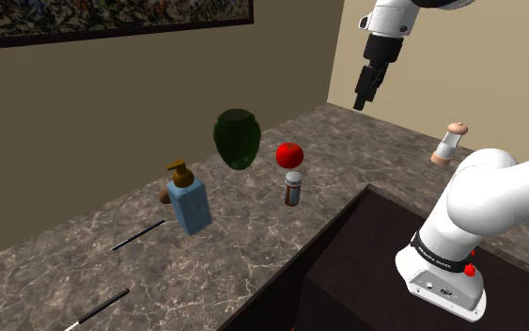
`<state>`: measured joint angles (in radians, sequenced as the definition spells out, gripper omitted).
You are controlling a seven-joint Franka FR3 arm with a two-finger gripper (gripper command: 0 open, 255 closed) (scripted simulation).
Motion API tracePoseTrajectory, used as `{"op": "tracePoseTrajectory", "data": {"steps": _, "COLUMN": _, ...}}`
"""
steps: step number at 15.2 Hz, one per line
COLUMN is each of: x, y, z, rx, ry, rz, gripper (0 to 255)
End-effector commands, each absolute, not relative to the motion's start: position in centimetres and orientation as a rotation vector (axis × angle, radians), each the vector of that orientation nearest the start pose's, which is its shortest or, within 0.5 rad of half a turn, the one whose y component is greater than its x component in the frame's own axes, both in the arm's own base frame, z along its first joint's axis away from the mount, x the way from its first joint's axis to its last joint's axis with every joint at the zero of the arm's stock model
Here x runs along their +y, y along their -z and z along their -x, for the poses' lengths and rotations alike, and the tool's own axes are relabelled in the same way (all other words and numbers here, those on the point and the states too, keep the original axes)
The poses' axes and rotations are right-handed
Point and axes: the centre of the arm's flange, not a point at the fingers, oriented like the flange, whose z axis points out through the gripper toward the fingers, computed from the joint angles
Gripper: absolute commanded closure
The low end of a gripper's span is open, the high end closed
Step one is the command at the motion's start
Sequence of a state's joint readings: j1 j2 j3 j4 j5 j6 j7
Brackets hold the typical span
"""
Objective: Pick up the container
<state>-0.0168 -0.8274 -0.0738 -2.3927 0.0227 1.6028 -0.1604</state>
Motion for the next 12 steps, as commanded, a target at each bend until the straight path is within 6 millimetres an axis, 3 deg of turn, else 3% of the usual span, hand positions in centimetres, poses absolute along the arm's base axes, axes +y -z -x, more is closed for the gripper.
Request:
{"op": "tracePoseTrajectory", "data": {"steps": 1, "x": -3.1, "y": -58.8, "z": -29.8, "rx": -0.142, "ry": 0.068, "rz": 3.065, "gripper": 0}}
{"op": "tracePoseTrajectory", "data": {"steps": 12, "x": 2.1, "y": -46.6, "z": -36.4, "rx": -0.212, "ry": 0.032, "rz": 3.101, "gripper": 0}}
